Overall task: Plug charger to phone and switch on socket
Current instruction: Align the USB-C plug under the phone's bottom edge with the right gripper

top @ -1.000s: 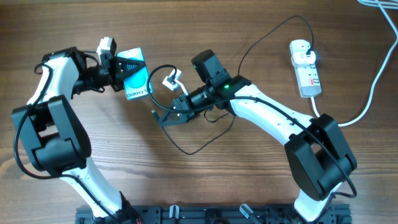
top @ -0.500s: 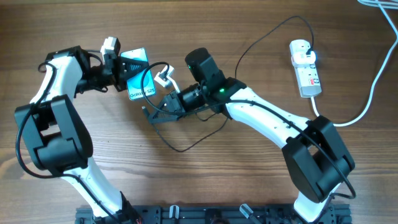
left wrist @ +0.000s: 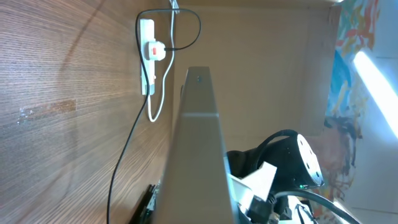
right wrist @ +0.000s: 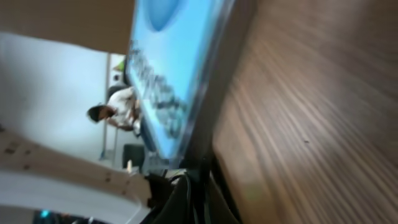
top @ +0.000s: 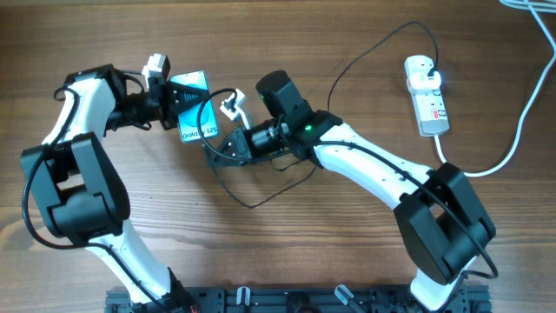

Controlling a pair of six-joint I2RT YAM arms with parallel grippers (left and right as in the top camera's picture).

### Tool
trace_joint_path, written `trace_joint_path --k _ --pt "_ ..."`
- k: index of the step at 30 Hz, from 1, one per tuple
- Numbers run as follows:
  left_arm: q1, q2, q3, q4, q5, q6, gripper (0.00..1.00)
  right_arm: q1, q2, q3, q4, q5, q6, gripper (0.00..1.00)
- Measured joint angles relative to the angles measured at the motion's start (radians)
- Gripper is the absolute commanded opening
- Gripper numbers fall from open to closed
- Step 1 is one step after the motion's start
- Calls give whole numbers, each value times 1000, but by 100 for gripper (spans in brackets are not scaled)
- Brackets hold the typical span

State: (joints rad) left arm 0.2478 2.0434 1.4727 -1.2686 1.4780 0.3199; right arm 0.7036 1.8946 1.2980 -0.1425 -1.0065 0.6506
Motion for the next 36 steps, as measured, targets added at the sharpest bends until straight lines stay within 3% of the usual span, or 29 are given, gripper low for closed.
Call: trace_joint_path --k 8,36 --pt "0 0 0 53 -13 -24 4 2 -138 0 -172 137 -69 5" --pt "-71 0 0 75 43 -48 4 35 -145 0 -186 271 -38 5"
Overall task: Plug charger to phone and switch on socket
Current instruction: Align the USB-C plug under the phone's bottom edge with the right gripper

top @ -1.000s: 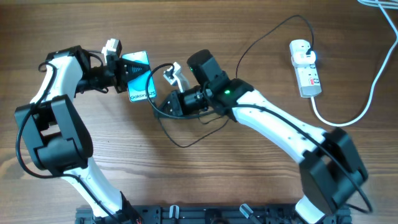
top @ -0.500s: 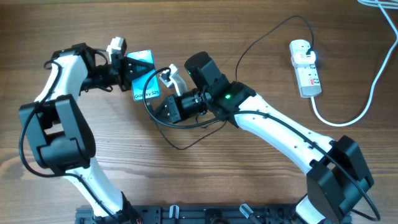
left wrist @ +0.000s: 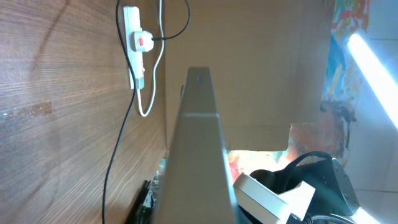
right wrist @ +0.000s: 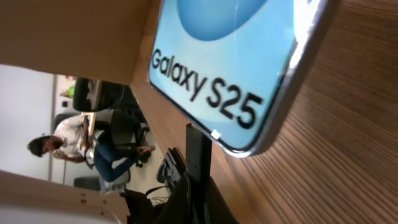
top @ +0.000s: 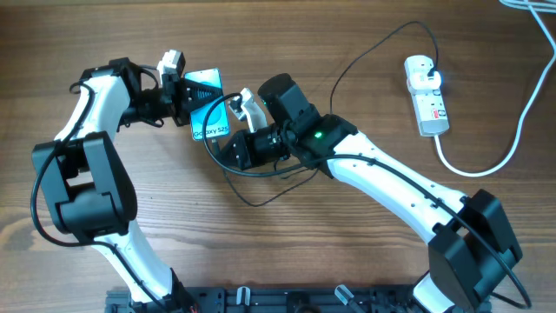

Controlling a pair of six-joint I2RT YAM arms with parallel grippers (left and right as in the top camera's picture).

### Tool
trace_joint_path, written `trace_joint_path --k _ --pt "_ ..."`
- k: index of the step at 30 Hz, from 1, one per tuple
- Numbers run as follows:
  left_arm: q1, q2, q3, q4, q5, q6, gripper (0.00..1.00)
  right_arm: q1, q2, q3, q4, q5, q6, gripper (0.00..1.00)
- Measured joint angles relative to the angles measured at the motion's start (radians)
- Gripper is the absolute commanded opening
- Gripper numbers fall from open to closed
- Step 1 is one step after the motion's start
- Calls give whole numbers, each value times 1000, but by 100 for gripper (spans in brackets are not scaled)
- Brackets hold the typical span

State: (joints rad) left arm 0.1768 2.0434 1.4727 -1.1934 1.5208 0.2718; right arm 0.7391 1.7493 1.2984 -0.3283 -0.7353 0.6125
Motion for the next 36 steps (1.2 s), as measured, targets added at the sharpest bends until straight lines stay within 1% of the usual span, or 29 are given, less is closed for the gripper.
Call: trace_joint_path --k 6,24,36 --pt "0 0 0 14 0 0 4 0 0 0 -8 26 9 5" --pt "0 0 0 35 0 0 4 0 0 0 -7 21 12 5" --pt "0 0 0 35 16 0 4 0 0 0 30 18 16 5"
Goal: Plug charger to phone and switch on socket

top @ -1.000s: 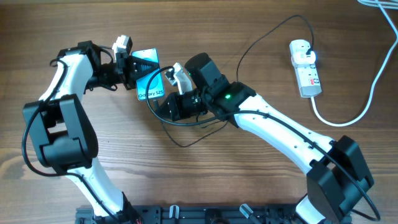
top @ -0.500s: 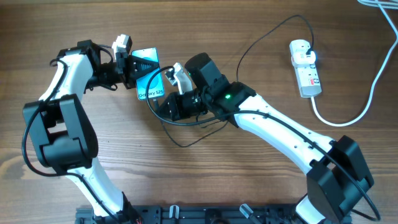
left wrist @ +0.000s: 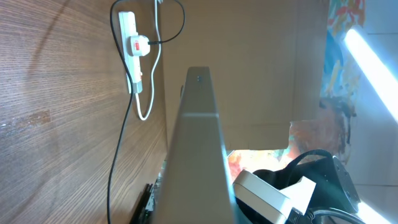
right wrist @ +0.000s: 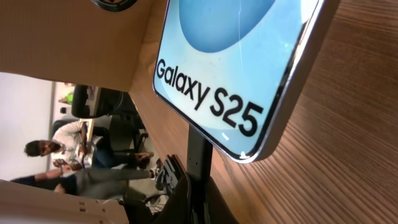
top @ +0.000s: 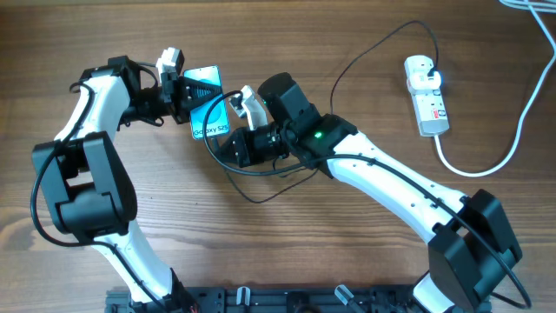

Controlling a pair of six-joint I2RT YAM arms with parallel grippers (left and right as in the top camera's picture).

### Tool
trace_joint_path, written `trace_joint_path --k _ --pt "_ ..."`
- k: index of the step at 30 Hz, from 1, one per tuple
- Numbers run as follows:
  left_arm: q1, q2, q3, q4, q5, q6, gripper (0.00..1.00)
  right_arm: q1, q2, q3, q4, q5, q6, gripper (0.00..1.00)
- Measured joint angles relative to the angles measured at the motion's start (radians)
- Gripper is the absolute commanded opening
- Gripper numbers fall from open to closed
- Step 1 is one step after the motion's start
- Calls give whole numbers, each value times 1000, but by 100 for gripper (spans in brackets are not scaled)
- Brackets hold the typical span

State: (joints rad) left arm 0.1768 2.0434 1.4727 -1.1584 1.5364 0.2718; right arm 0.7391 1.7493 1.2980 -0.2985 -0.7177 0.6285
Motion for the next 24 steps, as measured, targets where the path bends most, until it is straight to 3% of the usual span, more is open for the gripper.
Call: trace_joint_path --k 24 --pt "0 0 0 41 -1 -12 4 0 0 0 -8 -29 0 5"
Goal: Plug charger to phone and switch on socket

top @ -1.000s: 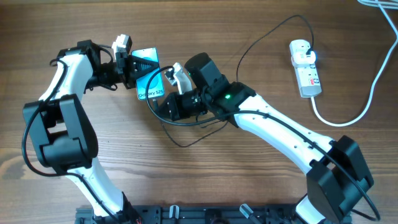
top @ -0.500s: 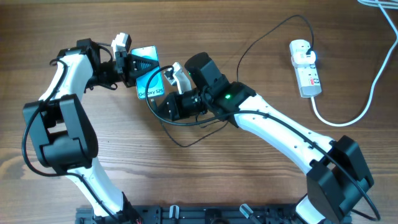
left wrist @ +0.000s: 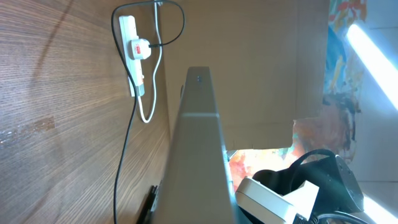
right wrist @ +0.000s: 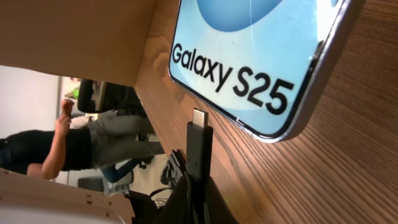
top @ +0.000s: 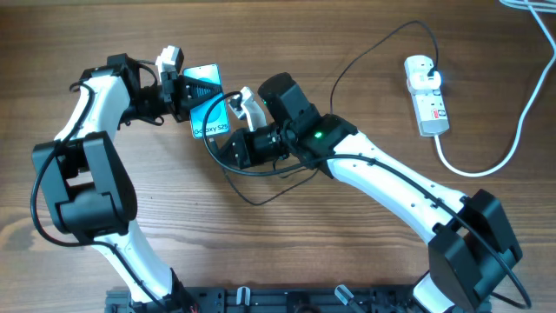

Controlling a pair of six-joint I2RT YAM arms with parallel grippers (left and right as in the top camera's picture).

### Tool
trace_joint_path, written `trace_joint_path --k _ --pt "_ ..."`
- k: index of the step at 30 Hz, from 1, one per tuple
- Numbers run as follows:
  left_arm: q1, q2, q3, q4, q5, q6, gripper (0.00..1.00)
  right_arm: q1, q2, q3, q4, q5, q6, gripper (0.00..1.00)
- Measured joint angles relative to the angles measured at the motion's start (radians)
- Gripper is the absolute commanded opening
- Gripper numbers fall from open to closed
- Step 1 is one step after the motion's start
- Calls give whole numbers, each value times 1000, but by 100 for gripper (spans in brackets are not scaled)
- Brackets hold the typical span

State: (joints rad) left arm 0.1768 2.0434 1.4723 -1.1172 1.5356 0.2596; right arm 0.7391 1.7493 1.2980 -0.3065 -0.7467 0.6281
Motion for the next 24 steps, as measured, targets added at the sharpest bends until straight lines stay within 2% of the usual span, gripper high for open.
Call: trace_joint_path --k 24 --pt "0 0 0 0 0 -4 4 2 0 0 0 59 23 5"
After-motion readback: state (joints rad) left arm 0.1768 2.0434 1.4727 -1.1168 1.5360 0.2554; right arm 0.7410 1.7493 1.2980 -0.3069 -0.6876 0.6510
